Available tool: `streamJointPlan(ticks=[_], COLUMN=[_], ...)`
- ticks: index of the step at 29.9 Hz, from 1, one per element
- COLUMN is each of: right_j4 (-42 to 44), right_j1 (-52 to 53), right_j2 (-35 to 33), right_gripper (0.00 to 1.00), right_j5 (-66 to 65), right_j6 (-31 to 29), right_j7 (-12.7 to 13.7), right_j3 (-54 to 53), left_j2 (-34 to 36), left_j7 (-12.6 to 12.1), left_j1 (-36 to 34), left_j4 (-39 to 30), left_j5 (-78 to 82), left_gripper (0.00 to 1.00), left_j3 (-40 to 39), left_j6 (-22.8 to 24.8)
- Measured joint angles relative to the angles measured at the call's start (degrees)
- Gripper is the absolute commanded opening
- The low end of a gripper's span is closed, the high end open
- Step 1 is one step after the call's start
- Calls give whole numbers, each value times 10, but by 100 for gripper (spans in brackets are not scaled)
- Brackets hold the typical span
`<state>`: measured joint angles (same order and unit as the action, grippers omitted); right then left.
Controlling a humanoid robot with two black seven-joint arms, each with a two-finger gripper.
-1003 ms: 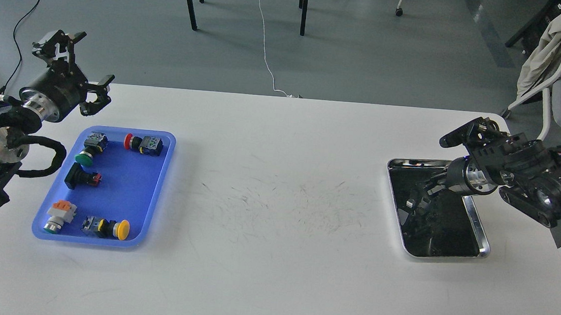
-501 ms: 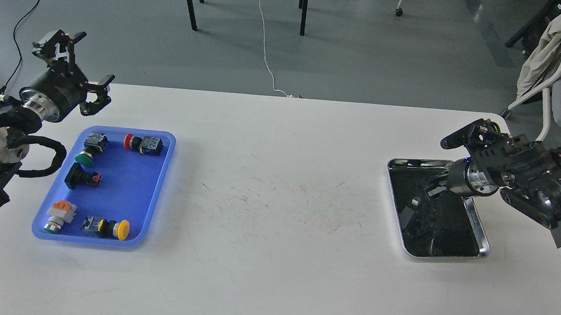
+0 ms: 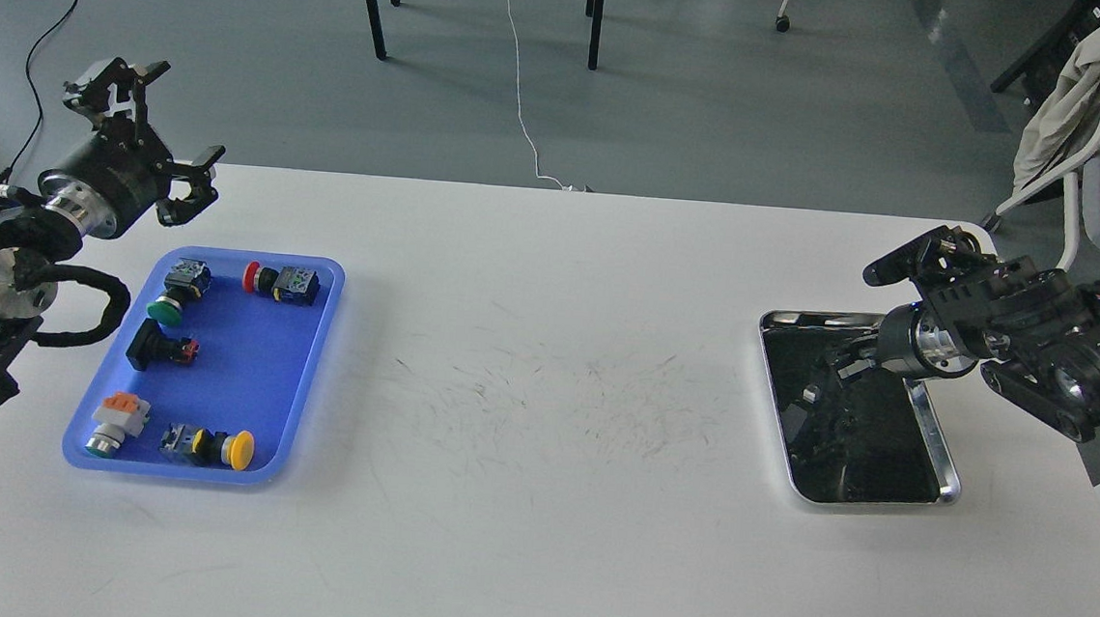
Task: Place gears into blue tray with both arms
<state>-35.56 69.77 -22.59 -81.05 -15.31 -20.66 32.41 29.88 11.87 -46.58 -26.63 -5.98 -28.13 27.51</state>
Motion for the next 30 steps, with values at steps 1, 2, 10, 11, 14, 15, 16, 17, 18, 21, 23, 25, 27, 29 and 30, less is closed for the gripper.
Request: streamJointPlan(ticks=[1, 2, 10, 11, 14, 15, 16, 17, 18, 21, 23, 25, 27, 29, 30], right_j4=[0, -2, -12, -14, -16, -17, -17, -17, -18, -20, -20, -21, -21, -22, -22], right_j1=[3, 8, 59, 64, 72, 73, 74, 76, 79, 86, 91, 96, 99, 100, 101], right_j2=[0, 0, 6, 10, 26, 31, 36, 40, 44, 60, 71, 85, 96, 108, 115], right_gripper=[1, 1, 1, 1, 1, 1, 1, 1, 1, 1, 1, 1, 1, 1, 1], right_j5=[0, 0, 1, 2, 2, 2, 2, 2, 2, 2, 1, 1, 1, 1, 1], right_j6=[0, 0, -1, -1, 0, 0, 0, 1, 1, 1, 1, 2, 3, 4, 6], right_j7=[0, 0, 0, 0, 0, 0, 0, 0, 1, 1, 1, 1, 1, 1, 1], right_j3=[0, -1, -4, -4, -6, -10, -16, -23, -31, -44, -47, -52, -57, -65, -70], left_j2=[0, 0, 3, 3, 7, 8, 10, 11, 12, 17, 21, 23, 26, 29, 32], left_j7=[0, 0, 0, 0, 0, 0, 0, 0, 0, 0, 0, 0, 0, 0, 0], left_j1=[0, 0, 0, 0, 0, 0, 0, 0, 0, 0, 0, 0, 0, 0, 0], left_j4=[0, 0, 0, 0, 0, 0, 0, 0, 0, 0, -1, -1, -2, -2, -2], left_j5=[0, 0, 0, 0, 0, 0, 0, -1, -1, -1, -2, -2, -2, -2, -2], left_gripper=[100, 100, 100, 100, 100, 100, 100, 100, 100, 100, 100, 100, 100, 100, 100], left_j3=[0, 0, 0, 0, 0, 0, 0, 0, 0, 0, 0, 0, 0, 0, 0], left_j6=[0, 0, 0, 0, 0, 0, 0, 1, 1, 1, 1, 2, 4, 5, 5])
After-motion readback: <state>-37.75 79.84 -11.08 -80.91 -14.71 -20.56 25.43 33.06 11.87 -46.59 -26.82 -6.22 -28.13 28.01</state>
